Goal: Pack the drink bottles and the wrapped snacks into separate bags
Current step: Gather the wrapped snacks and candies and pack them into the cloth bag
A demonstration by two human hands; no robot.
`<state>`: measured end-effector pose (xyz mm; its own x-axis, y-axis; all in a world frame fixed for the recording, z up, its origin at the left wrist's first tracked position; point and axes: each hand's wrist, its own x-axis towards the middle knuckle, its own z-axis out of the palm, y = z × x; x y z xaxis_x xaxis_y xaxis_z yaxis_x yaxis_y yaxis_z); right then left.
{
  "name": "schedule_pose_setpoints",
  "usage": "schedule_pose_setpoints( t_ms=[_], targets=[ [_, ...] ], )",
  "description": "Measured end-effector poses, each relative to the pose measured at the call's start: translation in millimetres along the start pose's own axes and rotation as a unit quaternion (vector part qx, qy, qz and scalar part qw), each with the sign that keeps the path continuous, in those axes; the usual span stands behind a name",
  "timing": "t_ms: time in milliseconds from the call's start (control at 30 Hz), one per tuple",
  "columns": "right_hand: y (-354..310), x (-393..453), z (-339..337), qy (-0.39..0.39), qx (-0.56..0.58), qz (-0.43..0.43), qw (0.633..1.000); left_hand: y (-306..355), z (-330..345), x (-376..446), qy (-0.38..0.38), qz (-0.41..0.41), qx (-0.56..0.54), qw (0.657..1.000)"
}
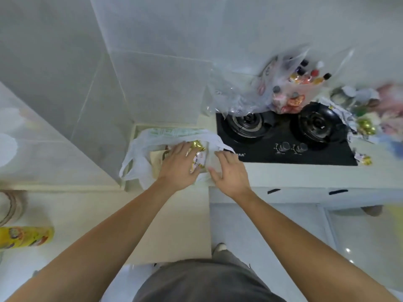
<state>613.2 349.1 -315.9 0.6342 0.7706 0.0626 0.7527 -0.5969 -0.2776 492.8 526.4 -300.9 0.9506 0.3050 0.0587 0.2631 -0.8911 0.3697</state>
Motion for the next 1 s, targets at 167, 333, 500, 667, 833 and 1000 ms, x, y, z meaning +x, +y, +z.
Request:
schedule_pose_setpoints(
  t_ms=[167,333,500,667,833,1000],
  targets=[
    [43,-47,-27,0.031,-0.003,0.073,0.997,59,9,6,-0.018,0.060,0.056,0.996],
    [116,-109,-54,0.063,0.007,0.132,0.989,146,37,22,-0.040,0.111,0.079,0.990],
    [220,-176,-75,0.071,0.022,0.185,0.980,259,88,45,-0.070,0.127,0.079,0.986],
    [325,-227,-122,0.071,0.019,0.208,0.975,378,137,72,-0.080,0.144,0.074,0.984],
    [416,-254,-159,0.061,0.015,0.245,0.967,465,167,105,-0.091,0.149,0.060,0.983],
    [492,-246,-169,0.049,0.011,0.266,0.963,515,198,158,-0.093,0.162,0.060,0.981]
  ],
)
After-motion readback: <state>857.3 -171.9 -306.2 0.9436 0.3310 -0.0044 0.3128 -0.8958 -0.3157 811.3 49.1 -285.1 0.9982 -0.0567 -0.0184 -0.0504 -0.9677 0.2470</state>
